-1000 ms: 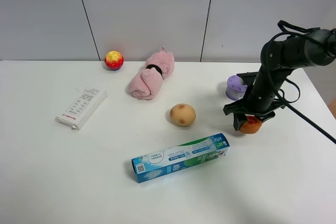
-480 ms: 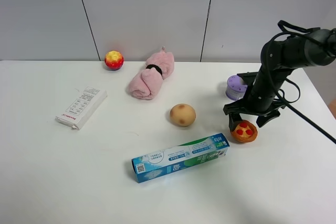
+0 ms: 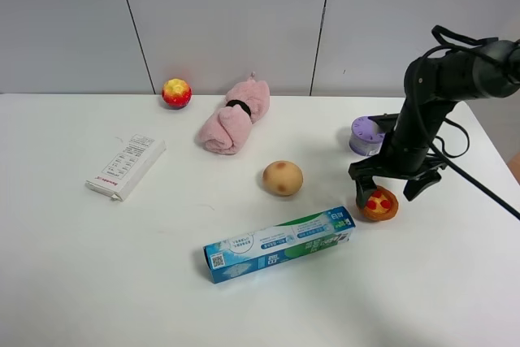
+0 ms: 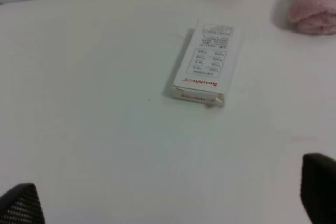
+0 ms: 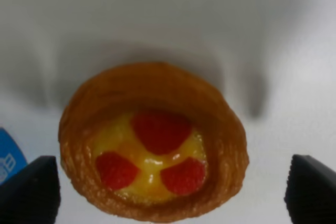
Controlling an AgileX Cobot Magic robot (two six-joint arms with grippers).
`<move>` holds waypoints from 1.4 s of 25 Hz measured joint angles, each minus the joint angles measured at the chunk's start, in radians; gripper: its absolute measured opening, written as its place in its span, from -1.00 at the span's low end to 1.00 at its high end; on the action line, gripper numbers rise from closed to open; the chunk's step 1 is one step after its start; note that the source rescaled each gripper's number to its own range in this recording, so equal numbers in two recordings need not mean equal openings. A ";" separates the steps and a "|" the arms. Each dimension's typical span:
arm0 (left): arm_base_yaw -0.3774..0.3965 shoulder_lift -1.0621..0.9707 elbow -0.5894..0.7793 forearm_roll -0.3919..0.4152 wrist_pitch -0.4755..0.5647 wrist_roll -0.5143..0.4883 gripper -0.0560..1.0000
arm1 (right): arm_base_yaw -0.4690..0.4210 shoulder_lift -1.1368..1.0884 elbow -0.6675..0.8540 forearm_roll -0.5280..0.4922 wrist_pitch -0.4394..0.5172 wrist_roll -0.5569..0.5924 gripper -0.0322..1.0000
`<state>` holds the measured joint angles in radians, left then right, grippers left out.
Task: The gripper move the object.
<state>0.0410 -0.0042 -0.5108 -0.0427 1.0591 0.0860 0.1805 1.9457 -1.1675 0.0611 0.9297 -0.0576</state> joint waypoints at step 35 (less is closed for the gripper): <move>0.000 0.000 0.000 0.000 0.000 0.000 1.00 | 0.000 -0.783 0.141 -0.013 0.262 0.000 0.44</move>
<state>0.0410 -0.0042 -0.5108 -0.0427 1.0591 0.0860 0.1805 1.1622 -1.0270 0.0484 1.1922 -0.0576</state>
